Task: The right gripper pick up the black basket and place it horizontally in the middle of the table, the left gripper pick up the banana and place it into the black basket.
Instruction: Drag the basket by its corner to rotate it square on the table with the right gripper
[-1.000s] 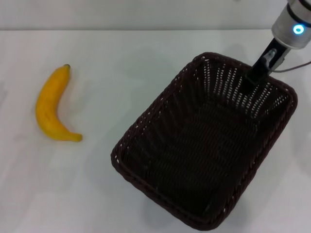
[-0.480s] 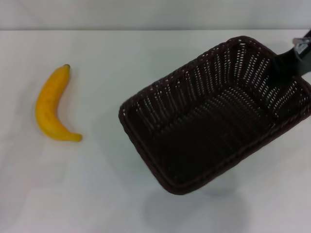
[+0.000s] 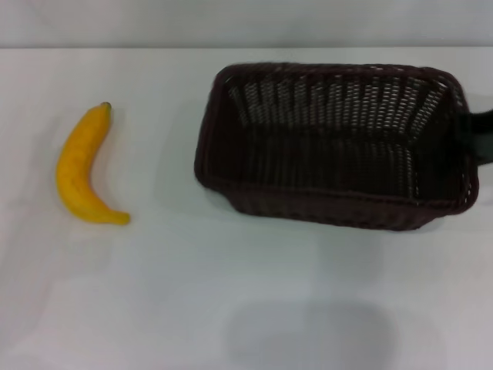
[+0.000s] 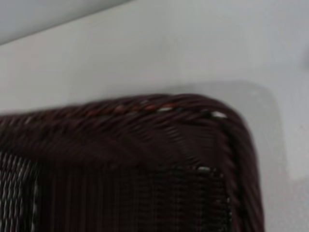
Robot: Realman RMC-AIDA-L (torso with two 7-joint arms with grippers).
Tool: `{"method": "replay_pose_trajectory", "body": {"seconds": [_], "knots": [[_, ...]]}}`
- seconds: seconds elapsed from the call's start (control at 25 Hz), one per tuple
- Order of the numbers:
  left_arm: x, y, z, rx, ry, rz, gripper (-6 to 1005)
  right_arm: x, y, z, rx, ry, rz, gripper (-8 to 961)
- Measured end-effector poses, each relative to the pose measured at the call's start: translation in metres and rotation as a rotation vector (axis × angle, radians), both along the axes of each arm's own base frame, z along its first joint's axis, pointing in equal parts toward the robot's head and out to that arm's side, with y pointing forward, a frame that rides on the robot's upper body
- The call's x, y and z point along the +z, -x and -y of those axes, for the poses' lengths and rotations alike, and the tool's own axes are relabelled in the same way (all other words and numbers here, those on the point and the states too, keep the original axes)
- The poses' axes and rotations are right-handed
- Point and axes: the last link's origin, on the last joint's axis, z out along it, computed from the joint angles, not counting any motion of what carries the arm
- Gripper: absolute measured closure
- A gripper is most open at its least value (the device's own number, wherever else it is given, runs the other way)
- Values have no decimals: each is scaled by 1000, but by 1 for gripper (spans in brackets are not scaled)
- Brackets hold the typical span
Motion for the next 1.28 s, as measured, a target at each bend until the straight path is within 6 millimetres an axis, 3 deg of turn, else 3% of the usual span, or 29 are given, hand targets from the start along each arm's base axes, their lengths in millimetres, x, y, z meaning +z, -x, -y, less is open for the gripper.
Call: {"method": "replay_pose_trajectory", "body": {"seconds": [0.32,0.76,1.28], "knots": [[3,-4,-15,5,15,-8,146,-3,18,8,7,77,52,803],[6,-5,-16,6,11,-12,148,4,27,5,104,193,156,805],[5,-2,-12,17,9,-8,151,-19,41,1,208,292,187,818]]}}
